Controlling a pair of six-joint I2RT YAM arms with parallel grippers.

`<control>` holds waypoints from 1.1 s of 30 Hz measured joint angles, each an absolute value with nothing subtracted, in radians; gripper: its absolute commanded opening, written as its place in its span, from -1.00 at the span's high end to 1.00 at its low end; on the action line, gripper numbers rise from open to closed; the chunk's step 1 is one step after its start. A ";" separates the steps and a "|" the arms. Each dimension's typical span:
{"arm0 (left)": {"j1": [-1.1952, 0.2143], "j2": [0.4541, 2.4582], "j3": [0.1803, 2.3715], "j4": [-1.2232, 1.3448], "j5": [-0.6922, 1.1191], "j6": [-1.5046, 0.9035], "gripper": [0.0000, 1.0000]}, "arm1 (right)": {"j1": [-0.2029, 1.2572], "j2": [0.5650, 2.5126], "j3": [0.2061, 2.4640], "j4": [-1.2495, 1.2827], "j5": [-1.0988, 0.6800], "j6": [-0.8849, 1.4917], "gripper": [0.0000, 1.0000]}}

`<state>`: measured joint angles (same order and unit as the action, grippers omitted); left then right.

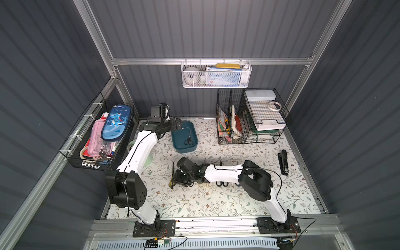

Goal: Take the scissors out of the storage box
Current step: Place the scissors at the center of the board, then pick up the scissors from the storage box.

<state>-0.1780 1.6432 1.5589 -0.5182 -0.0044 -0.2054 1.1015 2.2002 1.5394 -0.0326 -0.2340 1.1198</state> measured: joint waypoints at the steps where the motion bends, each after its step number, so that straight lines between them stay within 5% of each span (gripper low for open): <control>1: -0.178 1.643 1.559 -0.518 -0.004 -0.205 -0.99 | 1.102 2.200 1.539 -0.034 -0.233 1.119 0.29; 12: -0.178 1.665 1.574 -0.516 -0.005 -0.191 -0.95 | 1.098 2.154 1.503 -0.139 -0.186 1.049 0.13; 25: -0.244 1.900 1.586 -0.496 -0.073 -0.121 -0.15 | 0.945 1.722 1.261 -0.208 -0.044 0.871 0.10; 33: -0.292 2.155 1.708 -0.540 -0.088 -0.078 0.06 | 0.820 1.705 1.258 -0.259 -0.037 0.775 0.10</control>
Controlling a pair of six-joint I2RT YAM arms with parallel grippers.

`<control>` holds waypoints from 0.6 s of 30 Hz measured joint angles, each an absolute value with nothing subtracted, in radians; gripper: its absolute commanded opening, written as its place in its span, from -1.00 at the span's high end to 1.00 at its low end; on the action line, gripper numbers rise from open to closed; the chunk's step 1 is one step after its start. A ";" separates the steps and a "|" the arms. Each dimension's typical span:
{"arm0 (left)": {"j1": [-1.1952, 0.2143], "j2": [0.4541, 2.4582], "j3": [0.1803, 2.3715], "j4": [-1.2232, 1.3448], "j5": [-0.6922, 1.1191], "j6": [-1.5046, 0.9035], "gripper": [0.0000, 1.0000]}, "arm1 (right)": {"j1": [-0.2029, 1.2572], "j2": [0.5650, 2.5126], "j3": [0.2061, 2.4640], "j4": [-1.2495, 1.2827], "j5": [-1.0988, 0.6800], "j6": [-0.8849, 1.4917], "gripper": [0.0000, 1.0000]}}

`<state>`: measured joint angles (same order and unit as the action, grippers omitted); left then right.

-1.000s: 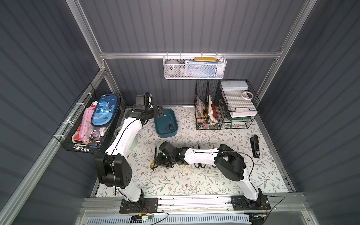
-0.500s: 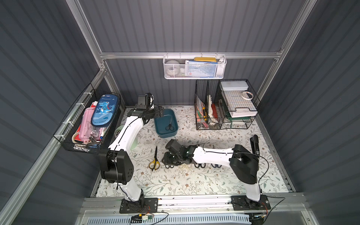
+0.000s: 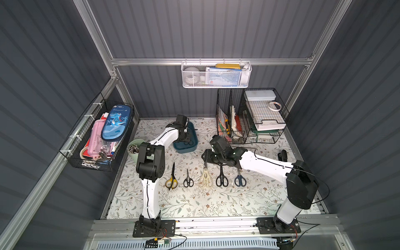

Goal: Take the scissors out of the storage box
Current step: Pick up the scissors from the storage box.

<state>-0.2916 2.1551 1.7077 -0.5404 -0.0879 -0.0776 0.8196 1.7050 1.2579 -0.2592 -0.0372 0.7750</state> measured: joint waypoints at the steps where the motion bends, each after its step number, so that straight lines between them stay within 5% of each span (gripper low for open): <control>1: -0.289 2.173 1.717 -0.547 -0.088 -0.080 0.09 | 0.820 1.707 1.265 -0.266 -0.040 0.766 0.09; 18: -0.249 2.257 1.791 -0.561 -0.098 -0.070 0.12 | 0.817 1.831 1.341 -0.260 -0.134 0.732 0.09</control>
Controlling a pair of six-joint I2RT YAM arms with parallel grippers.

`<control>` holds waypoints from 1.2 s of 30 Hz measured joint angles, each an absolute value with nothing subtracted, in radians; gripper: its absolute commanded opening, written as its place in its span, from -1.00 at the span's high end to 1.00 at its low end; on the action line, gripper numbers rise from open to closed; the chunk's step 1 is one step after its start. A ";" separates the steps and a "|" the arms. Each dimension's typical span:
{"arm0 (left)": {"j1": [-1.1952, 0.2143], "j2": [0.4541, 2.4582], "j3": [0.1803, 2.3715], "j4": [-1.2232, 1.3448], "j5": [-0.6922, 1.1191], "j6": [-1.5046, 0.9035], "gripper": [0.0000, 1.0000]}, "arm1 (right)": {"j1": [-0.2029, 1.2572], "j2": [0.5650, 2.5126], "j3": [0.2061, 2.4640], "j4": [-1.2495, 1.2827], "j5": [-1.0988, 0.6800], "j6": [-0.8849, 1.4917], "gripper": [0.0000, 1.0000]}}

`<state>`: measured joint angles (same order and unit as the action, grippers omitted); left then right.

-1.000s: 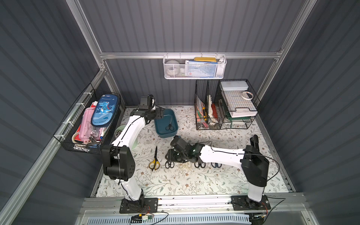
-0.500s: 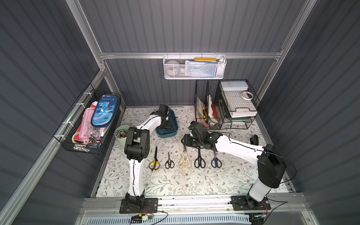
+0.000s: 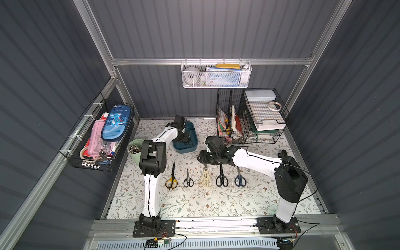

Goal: Take the scissors out of the storage box
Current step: Pick up the scissors from the storage box.

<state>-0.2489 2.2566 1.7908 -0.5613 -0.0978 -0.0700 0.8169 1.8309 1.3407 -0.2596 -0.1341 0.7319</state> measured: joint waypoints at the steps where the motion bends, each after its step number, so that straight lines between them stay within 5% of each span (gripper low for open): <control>1: -0.249 2.258 1.791 -0.561 -0.098 -0.066 0.13 | 0.815 1.835 1.343 -0.259 -0.138 0.732 0.10; 36: -0.254 2.252 1.737 -0.550 -0.027 -0.040 0.22 | 0.812 1.888 1.384 -0.231 -0.219 0.747 0.09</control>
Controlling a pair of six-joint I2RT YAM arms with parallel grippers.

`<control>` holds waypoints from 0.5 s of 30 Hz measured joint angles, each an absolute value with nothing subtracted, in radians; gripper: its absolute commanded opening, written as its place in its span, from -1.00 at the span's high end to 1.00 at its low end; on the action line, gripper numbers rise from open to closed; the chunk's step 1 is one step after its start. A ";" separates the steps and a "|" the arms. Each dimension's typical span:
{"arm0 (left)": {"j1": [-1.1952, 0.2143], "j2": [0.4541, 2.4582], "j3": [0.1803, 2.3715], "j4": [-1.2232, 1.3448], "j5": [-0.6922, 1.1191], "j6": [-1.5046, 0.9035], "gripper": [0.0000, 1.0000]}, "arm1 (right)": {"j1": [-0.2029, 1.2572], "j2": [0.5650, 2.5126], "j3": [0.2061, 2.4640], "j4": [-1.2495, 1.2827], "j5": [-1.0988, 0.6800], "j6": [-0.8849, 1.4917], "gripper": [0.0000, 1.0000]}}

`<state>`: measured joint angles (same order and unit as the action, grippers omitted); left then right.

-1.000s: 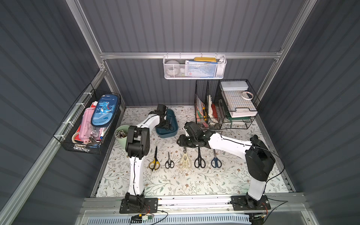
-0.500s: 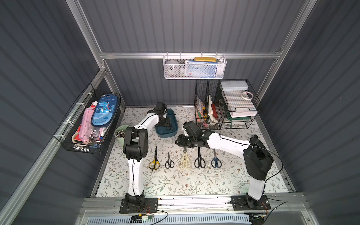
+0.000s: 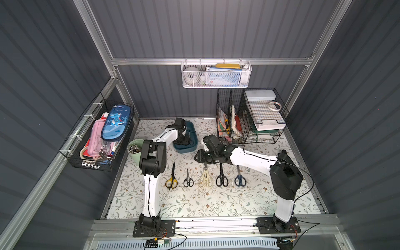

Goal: Take the scissors out of the storage box
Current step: Pick up the scissors from the storage box.

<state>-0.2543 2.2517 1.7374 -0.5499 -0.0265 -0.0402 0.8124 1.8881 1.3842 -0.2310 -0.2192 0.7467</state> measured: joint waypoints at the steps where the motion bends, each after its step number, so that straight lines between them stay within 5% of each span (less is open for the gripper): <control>1: -0.256 2.254 1.738 -0.549 -0.027 -0.039 0.23 | 0.812 1.896 1.387 -0.231 -0.222 0.747 0.09; 12: -0.245 2.323 1.820 -0.504 0.033 -0.045 1.00 | 0.812 1.925 1.403 -0.232 -0.229 0.746 0.08; 15: -0.237 2.323 1.821 -0.499 0.062 -0.043 1.00 | 0.809 1.925 1.407 -0.232 -0.231 0.744 0.08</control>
